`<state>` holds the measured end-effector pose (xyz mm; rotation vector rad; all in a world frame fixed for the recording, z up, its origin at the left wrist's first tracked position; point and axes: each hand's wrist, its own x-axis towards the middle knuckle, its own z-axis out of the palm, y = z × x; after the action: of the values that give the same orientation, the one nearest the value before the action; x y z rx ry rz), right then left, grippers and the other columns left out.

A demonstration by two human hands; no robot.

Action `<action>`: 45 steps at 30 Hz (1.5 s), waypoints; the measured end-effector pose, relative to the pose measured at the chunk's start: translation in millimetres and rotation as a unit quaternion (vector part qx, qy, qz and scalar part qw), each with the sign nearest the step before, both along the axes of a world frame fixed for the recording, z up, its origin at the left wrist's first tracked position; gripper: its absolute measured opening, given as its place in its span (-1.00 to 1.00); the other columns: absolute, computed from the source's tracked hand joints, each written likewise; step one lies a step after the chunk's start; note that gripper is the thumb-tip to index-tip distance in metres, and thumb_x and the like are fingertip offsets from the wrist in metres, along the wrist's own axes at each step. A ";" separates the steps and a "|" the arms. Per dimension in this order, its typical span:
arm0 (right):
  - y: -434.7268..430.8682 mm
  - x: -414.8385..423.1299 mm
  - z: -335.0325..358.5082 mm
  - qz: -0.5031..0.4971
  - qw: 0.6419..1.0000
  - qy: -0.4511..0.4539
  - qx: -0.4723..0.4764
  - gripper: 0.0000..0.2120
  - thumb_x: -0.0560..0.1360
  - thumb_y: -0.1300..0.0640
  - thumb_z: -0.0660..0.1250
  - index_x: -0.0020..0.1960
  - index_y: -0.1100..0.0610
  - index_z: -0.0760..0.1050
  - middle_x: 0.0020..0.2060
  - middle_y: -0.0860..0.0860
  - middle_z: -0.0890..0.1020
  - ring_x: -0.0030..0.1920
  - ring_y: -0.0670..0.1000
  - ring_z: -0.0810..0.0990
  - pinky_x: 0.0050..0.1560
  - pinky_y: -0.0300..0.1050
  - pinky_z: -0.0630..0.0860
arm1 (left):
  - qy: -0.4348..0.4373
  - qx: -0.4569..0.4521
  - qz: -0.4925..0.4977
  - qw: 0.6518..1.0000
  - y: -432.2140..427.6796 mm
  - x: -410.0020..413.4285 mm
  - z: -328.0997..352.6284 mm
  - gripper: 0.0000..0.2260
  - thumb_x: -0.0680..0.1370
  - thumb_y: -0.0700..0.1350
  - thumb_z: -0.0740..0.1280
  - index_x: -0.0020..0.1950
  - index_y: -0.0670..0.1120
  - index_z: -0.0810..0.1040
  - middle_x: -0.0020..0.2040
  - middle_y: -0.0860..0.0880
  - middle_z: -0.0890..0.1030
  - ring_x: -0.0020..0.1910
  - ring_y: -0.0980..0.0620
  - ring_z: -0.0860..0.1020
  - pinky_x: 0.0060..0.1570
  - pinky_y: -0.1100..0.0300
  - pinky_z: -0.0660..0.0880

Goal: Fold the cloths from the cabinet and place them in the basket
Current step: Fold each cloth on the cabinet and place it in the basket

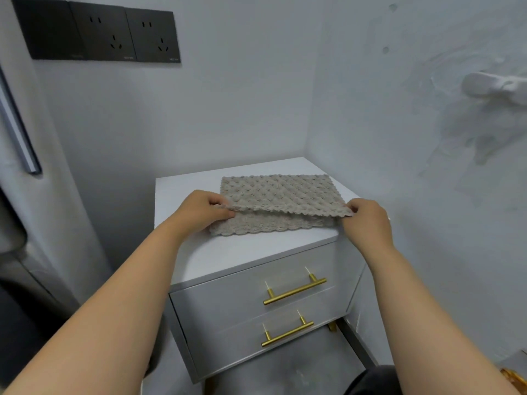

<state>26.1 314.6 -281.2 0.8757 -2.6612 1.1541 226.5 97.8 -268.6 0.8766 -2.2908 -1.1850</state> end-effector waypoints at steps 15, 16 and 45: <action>13.1 -21.1 20.9 0.080 0.979 -0.181 -0.055 -0.76 0.50 0.09 0.38 -0.03 0.29 0.59 -0.11 0.17 0.66 -0.10 0.11 0.61 0.01 0.00 0.52 | 0.010 0.273 -0.187 0.944 -28.8 17.7 3.3 -0.59 0.09 0.02 0.67 -0.16 -0.10 0.69 -0.17 -0.12 0.65 -0.26 0.01 0.61 -0.27 0.24 0.57; 8.7 -23.0 21.2 0.066 0.980 -0.179 -0.062 -0.76 0.50 0.08 0.38 -0.03 0.28 0.60 -0.10 0.17 0.66 -0.10 0.11 0.61 0.02 0.01 0.53 | 0.026 0.265 -0.158 0.951 -28.8 14.8 5.8 -0.70 0.19 -0.02 0.63 -0.17 -0.09 0.70 -0.16 -0.11 0.65 -0.24 0.00 0.60 -0.25 0.24 0.57; -76.8 17.9 33.1 0.011 0.913 -0.004 0.408 -0.51 0.59 -0.20 0.09 0.35 0.12 0.40 0.34 0.08 0.45 0.29 0.12 0.45 0.06 -0.08 0.40 | -0.321 -0.259 -0.129 0.902 -11.6 -57.6 19.1 -0.54 0.53 0.20 0.27 0.37 0.03 0.41 0.28 0.02 0.47 0.22 0.00 0.45 0.16 0.15 0.39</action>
<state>44.0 237.8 -248.2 0.9727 -3.1432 -0.0302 168.8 86.2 -249.5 0.8461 -3.1144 -0.3135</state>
